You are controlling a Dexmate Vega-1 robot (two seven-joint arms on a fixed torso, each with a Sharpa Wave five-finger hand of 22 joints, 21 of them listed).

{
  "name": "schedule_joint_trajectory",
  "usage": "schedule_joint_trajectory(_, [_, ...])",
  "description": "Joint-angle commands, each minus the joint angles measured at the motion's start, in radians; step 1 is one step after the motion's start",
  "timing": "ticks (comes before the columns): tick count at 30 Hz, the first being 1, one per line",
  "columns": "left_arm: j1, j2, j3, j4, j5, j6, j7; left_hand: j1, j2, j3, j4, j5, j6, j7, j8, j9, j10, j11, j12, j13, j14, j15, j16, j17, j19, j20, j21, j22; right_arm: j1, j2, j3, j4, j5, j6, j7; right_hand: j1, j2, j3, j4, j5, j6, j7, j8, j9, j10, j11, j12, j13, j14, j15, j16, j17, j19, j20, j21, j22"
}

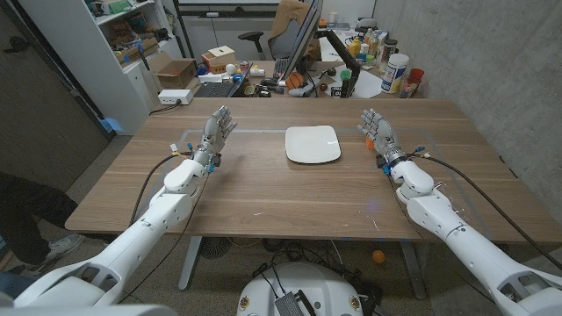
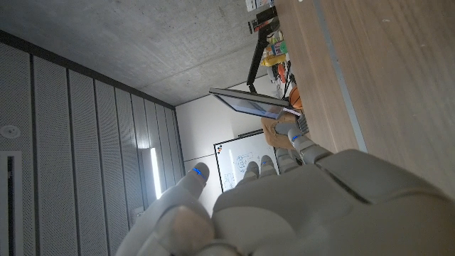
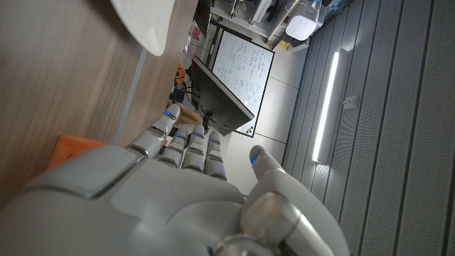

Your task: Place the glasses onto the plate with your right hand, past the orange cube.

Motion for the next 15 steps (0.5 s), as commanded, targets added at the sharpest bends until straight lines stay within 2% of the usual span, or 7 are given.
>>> schedule_joint_trajectory(1, [-0.008, 0.017, -0.016, 0.053, -0.017, -0.057, -0.095, 0.002, 0.115, 0.008, -0.001, 0.004, -0.008, -0.002, 0.007, 0.003, -0.017, -0.001, 0.006, 0.002, -0.024, -0.002, 0.005, 0.003, 0.006, 0.000, 0.006, 0.003, -0.035, 0.007, -0.027, -0.107, -0.061, -0.022, -0.075, -0.006, 0.040, 0.004, 0.006, 0.005, 0.007, -0.002, 0.005, 0.002, 0.008, -0.002, 0.006, 0.002, 0.005, -0.018, 0.005, 0.004, 0.008, -0.040, 0.004, 0.001])
schedule_joint_trajectory(8, [-0.004, 0.023, -0.023, 0.019, 0.005, -0.055, -0.041, 0.003, 0.115, 0.008, 0.000, 0.004, -0.008, -0.001, 0.007, 0.003, -0.018, -0.002, 0.006, 0.002, -0.023, -0.001, 0.005, 0.003, 0.006, 0.000, 0.006, 0.003, 0.050, -0.002, -0.033, -0.038, -0.040, -0.045, -0.007, -0.006, 0.042, 0.007, 0.008, 0.006, 0.019, -0.002, 0.009, 0.003, 0.020, 0.001, 0.011, 0.002, 0.014, -0.019, 0.007, 0.002, 0.012, -0.039, 0.006, 0.001])
schedule_joint_trajectory(15, [-0.008, 0.021, -0.014, -0.006, 0.019, -0.042, -0.018, 0.003, 0.116, 0.008, -0.001, 0.004, -0.007, 0.000, 0.007, 0.003, -0.015, 0.001, 0.007, 0.002, -0.022, 0.000, 0.005, 0.003, 0.007, 0.002, 0.005, 0.003, 0.100, -0.011, -0.032, 0.000, -0.031, -0.059, 0.022, 0.004, 0.040, 0.013, 0.000, 0.008, 0.037, 0.001, 0.015, 0.003, 0.036, 0.008, 0.015, 0.002, 0.022, -0.019, 0.006, -0.002, 0.018, -0.036, 0.007, 0.001])
